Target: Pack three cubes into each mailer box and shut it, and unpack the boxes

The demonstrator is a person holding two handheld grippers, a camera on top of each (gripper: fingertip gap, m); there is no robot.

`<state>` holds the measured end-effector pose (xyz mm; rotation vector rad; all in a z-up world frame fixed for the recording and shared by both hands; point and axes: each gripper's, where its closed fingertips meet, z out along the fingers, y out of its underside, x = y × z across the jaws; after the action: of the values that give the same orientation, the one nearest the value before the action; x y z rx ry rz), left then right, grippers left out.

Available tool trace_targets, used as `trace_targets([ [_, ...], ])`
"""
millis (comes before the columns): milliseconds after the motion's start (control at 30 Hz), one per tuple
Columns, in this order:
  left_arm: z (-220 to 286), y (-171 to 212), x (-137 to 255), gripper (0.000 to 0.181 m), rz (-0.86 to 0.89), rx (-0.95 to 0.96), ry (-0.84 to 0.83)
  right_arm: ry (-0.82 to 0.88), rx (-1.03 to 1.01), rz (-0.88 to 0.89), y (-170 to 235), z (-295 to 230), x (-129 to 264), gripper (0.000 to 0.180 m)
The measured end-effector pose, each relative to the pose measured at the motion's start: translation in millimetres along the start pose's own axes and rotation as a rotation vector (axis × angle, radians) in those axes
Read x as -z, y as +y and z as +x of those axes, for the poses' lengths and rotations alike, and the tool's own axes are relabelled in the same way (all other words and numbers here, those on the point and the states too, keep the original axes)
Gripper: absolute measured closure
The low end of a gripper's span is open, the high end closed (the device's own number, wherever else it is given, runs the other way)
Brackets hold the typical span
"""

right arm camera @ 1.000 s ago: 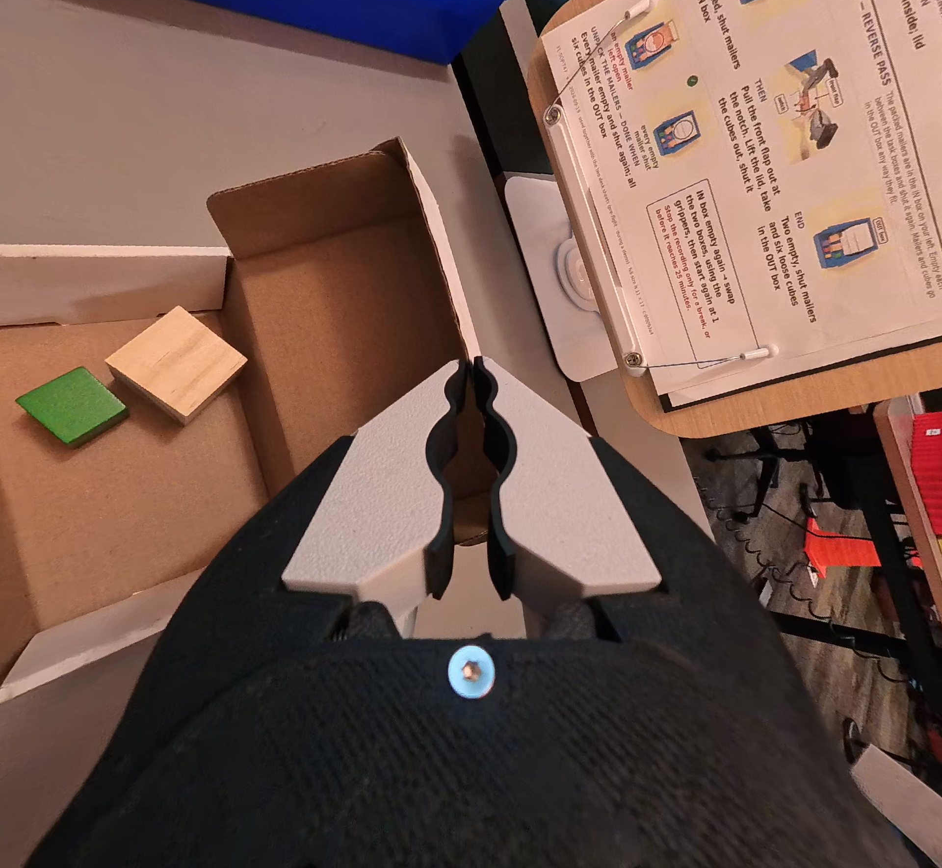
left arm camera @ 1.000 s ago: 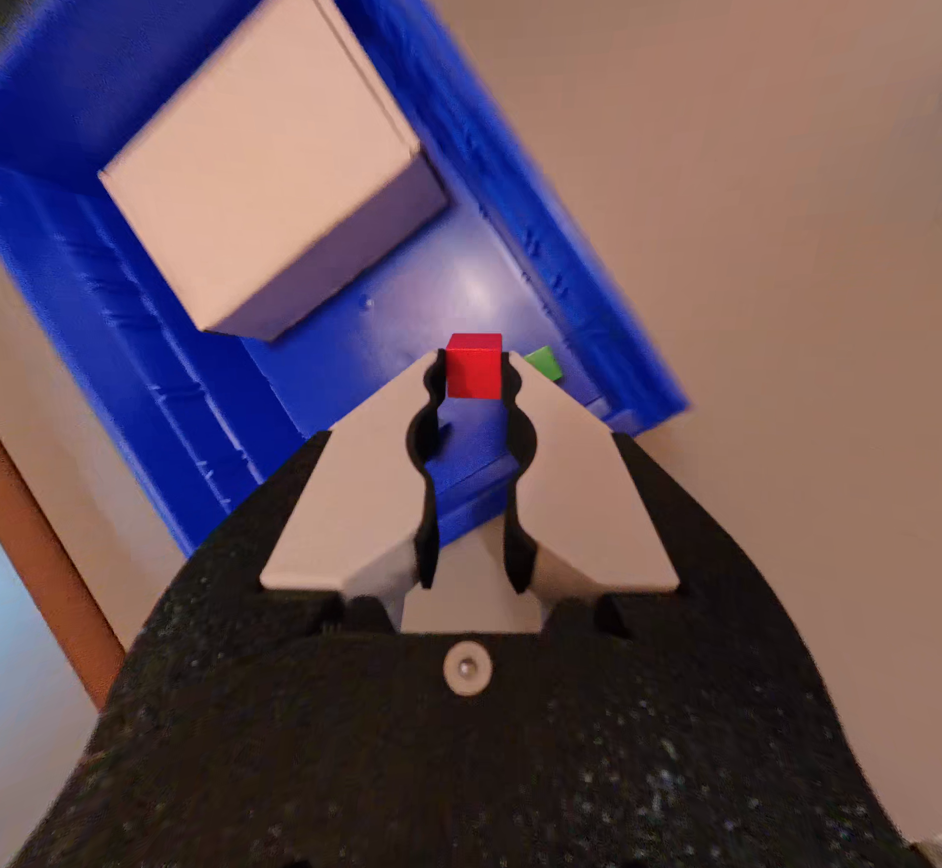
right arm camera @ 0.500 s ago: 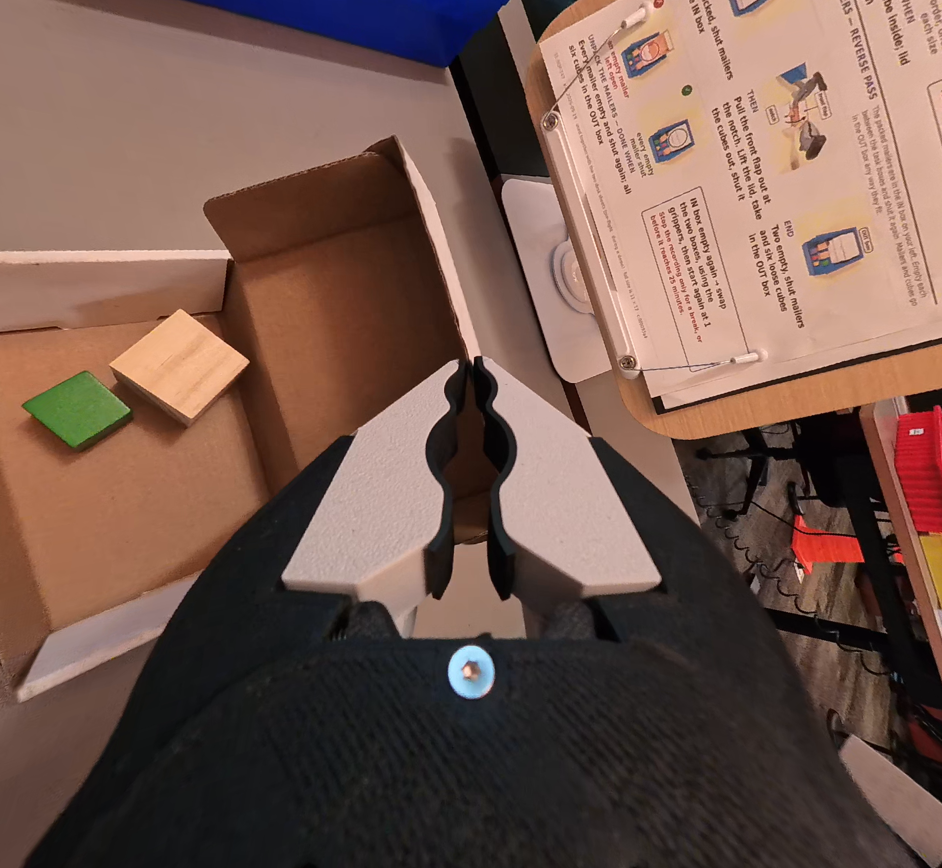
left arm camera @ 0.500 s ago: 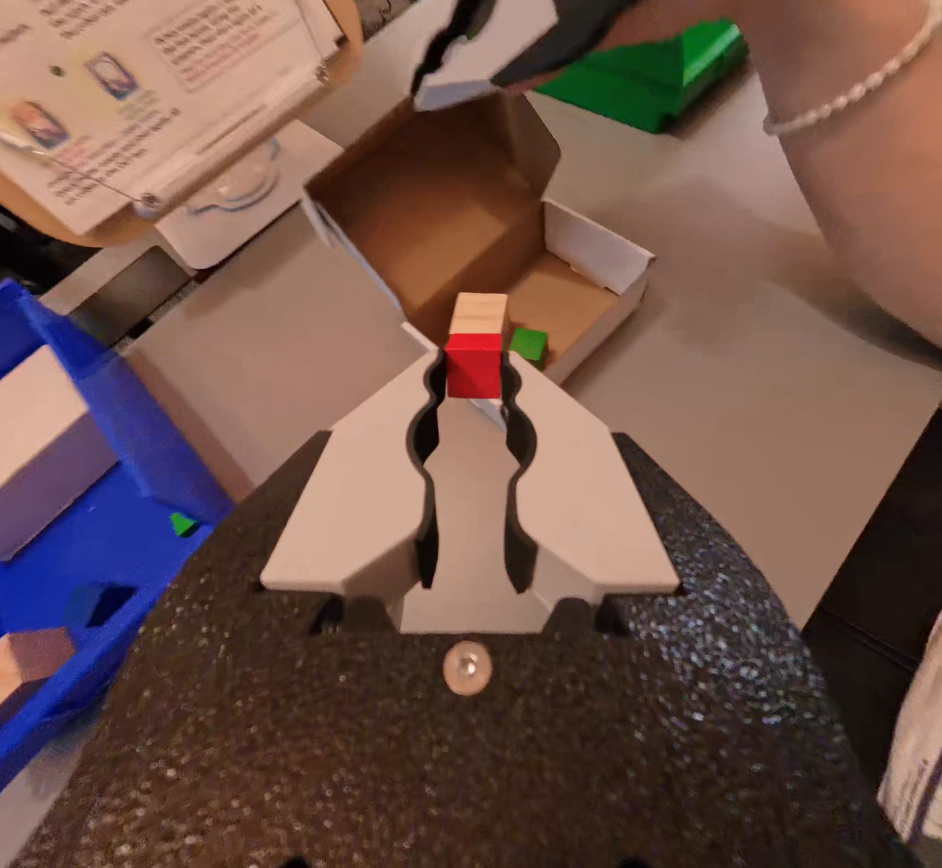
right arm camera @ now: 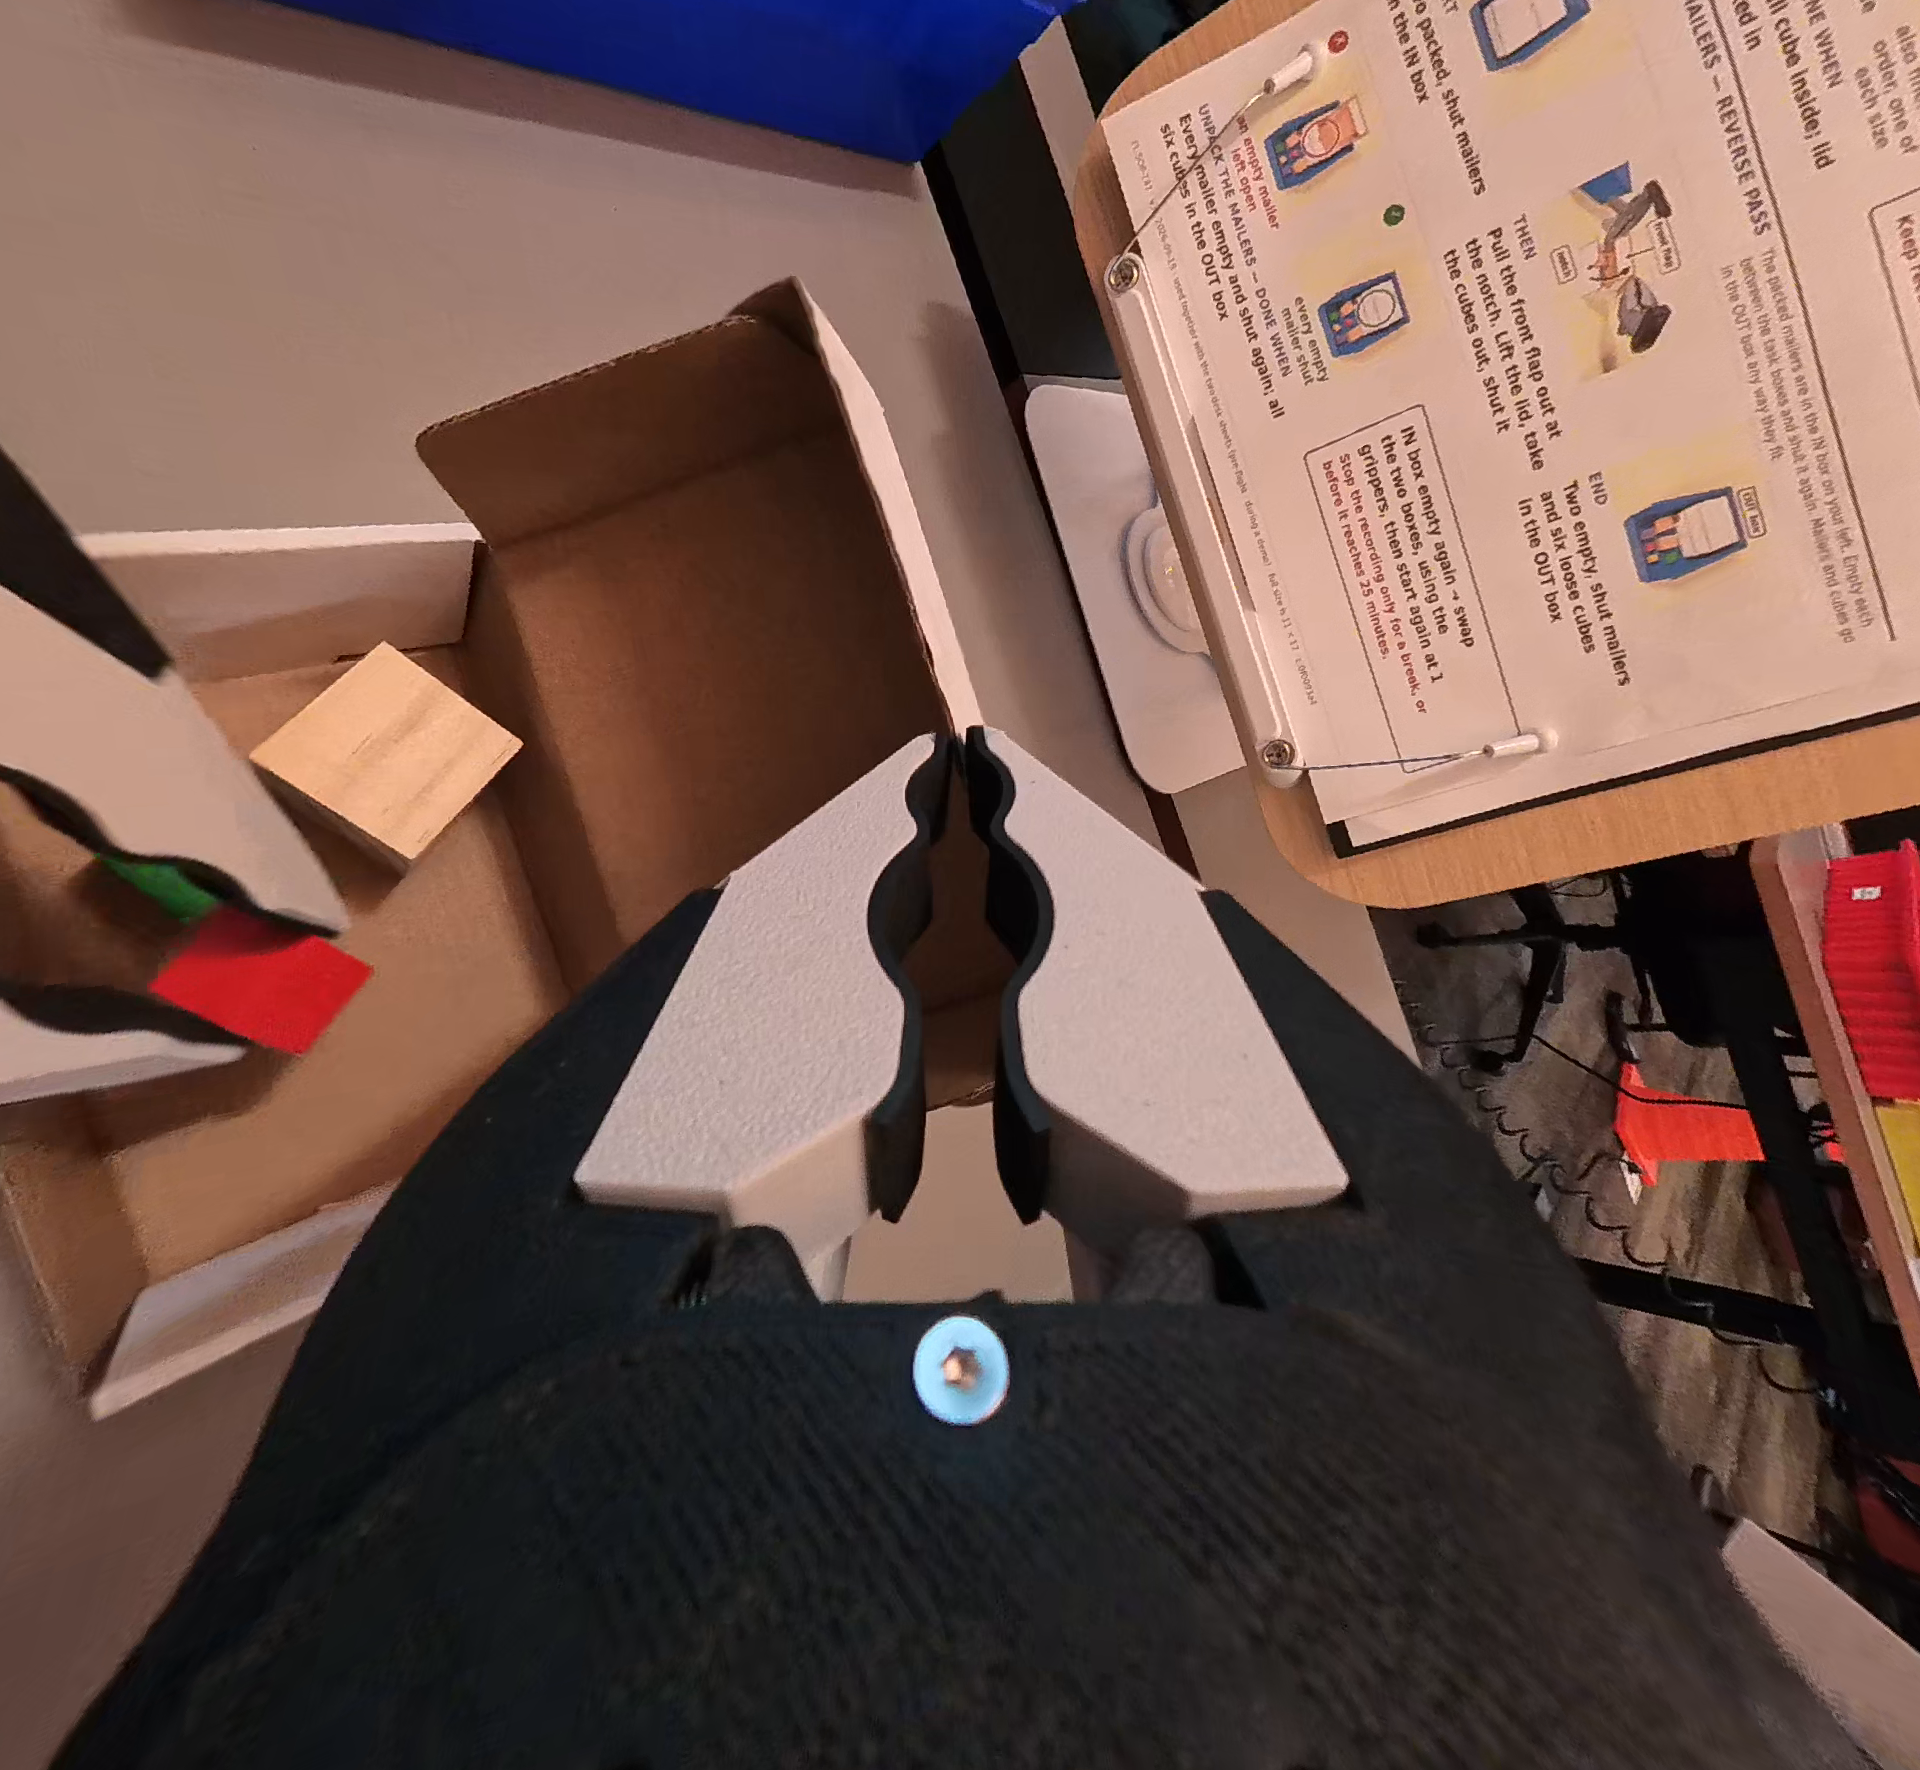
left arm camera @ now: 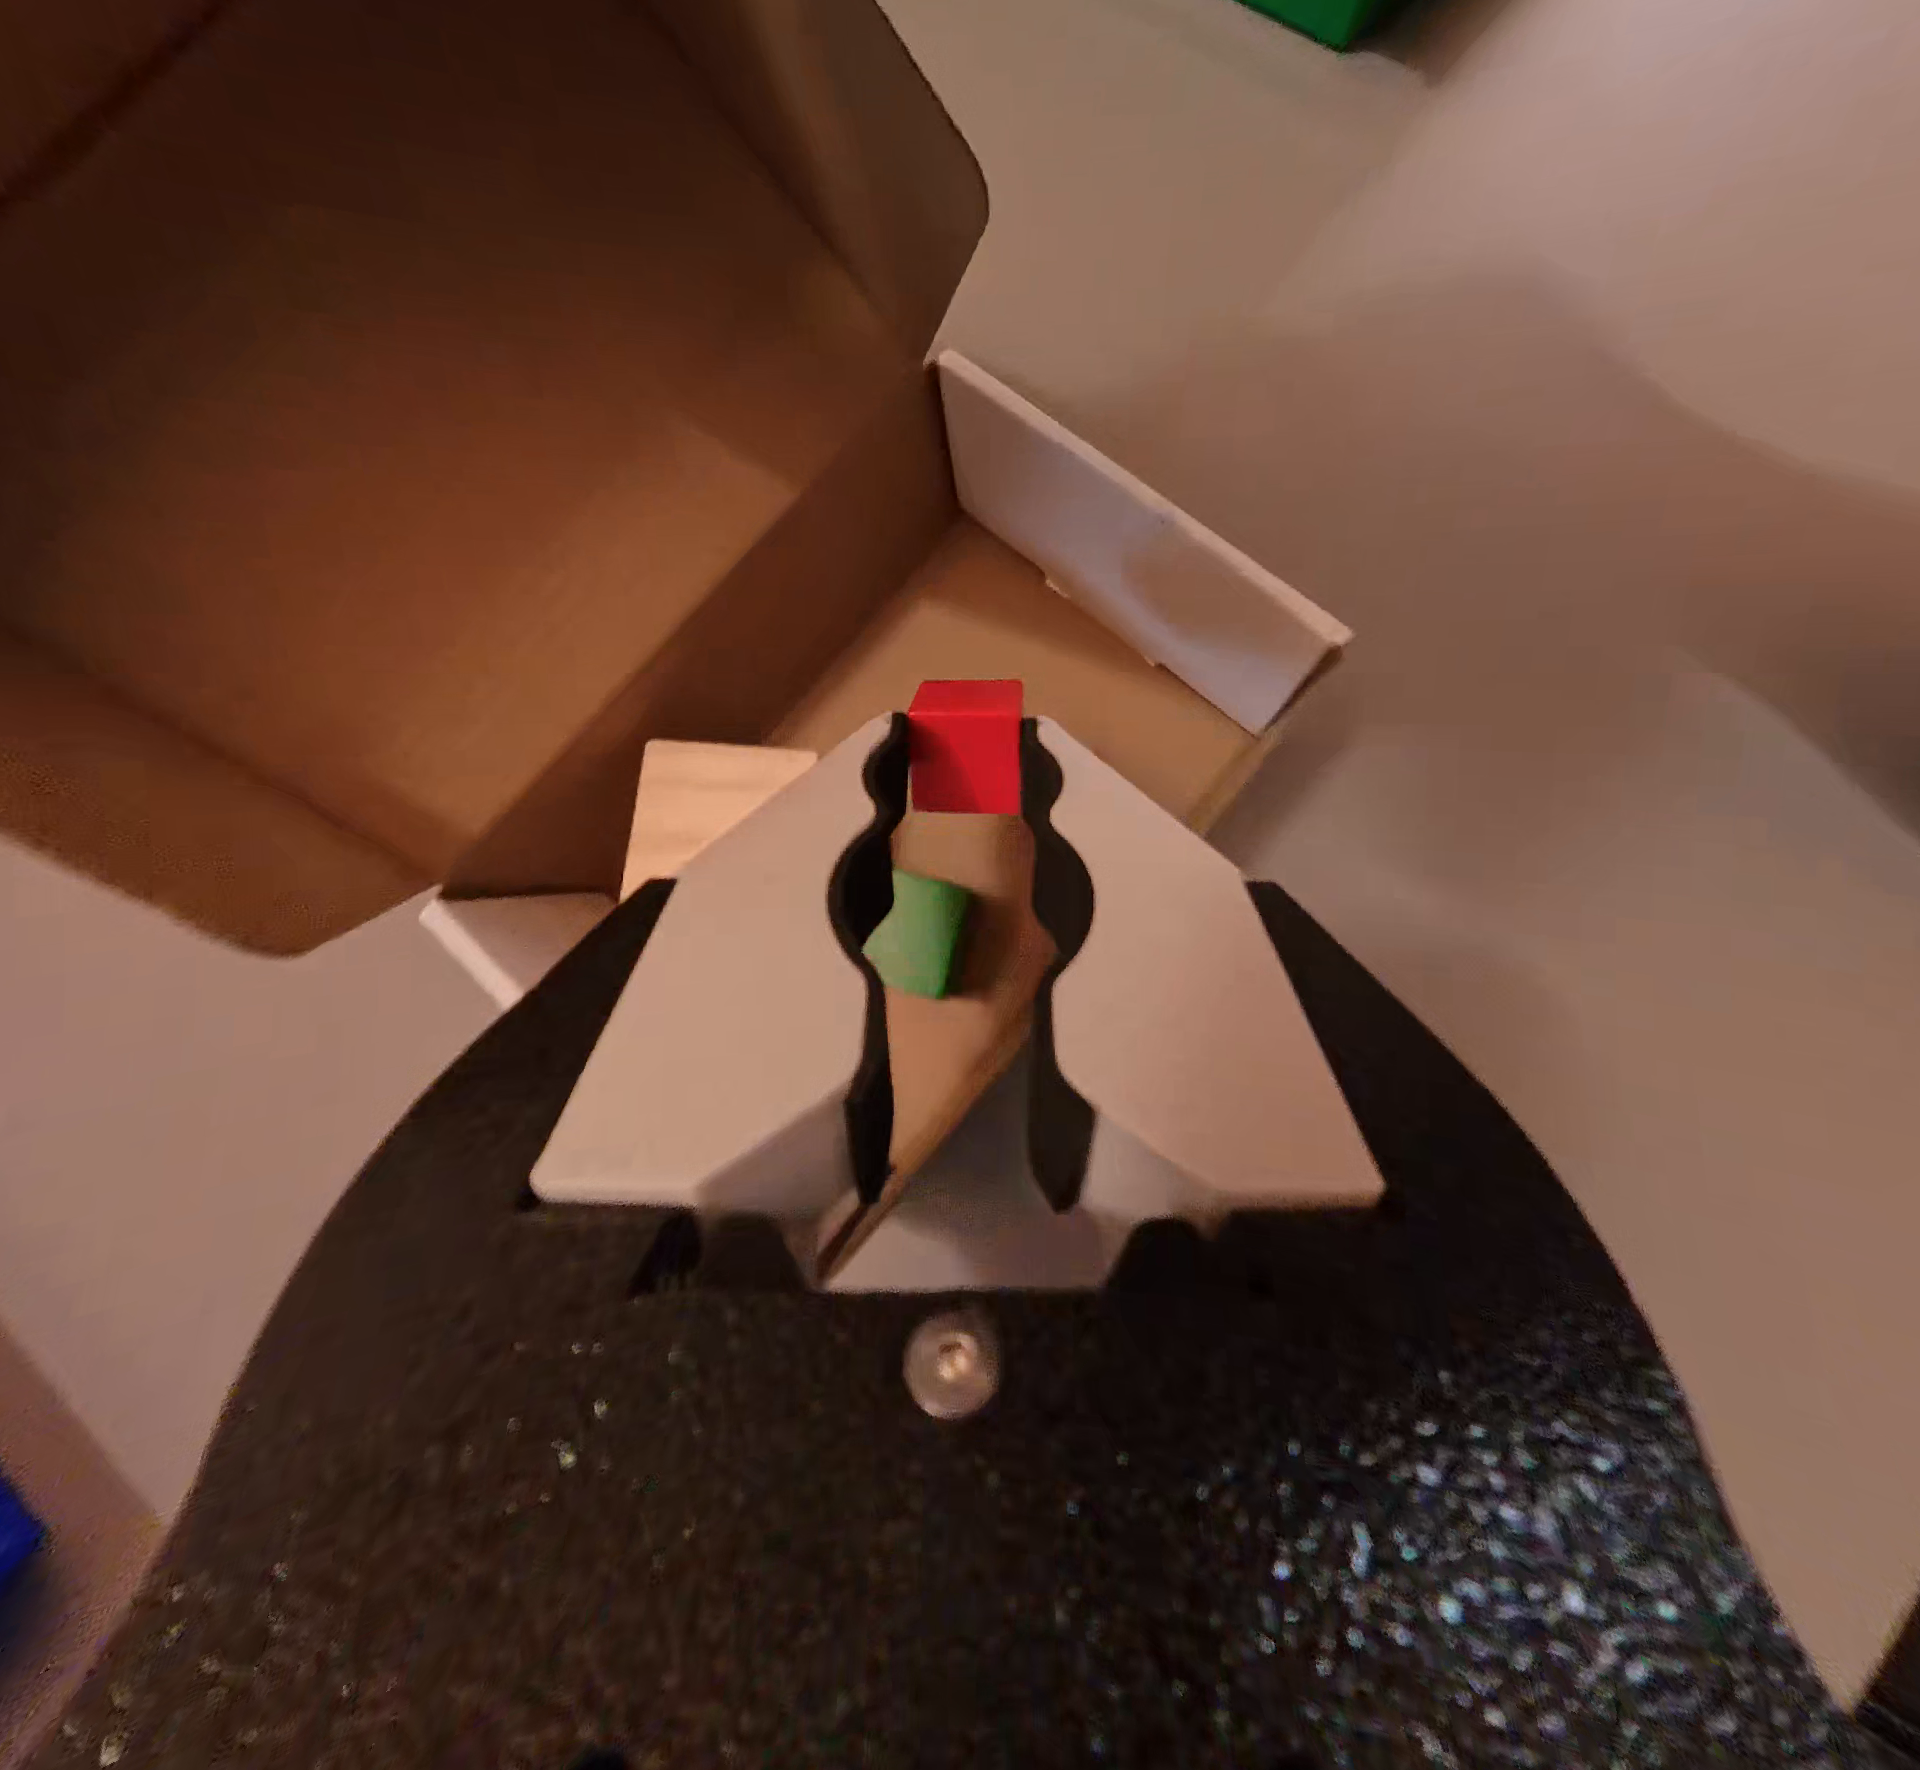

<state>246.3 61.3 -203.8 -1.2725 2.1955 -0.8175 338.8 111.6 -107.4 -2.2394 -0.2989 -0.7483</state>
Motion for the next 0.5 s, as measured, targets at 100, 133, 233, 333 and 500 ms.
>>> trace_targets([
  [100, 2.1, 3.3, -14.8, 0.162, -0.019, 0.0, 0.019, 0.0, -0.01, 0.008, 2.2, 2.7, 1.4, 0.178],
  [133, 2.9, 2.4, -15.7, 0.16, -0.007, 0.01, 0.028, 0.001, -0.014, 0.013, 2.6, 3.5, 1.9, 0.178],
  [233, -2.0, 5.3, -10.7, 0.141, 0.015, 0.024, 0.011, 0.0, -0.026, 0.029, 2.2, 5.2, 2.2, 0.178],
  [333, -10.0, 10.1, 9.2, 0.141, 0.072, 0.039, -0.026, 0.004, -0.014, 0.027, 2.0, 4.8, 0.6, 0.178],
  [500, -52.5, 18.0, 64.8, 0.15, 0.291, 0.156, -0.216, 0.029, 0.046, 0.065, -11.0, 2.7, 1.0, 0.178],
])
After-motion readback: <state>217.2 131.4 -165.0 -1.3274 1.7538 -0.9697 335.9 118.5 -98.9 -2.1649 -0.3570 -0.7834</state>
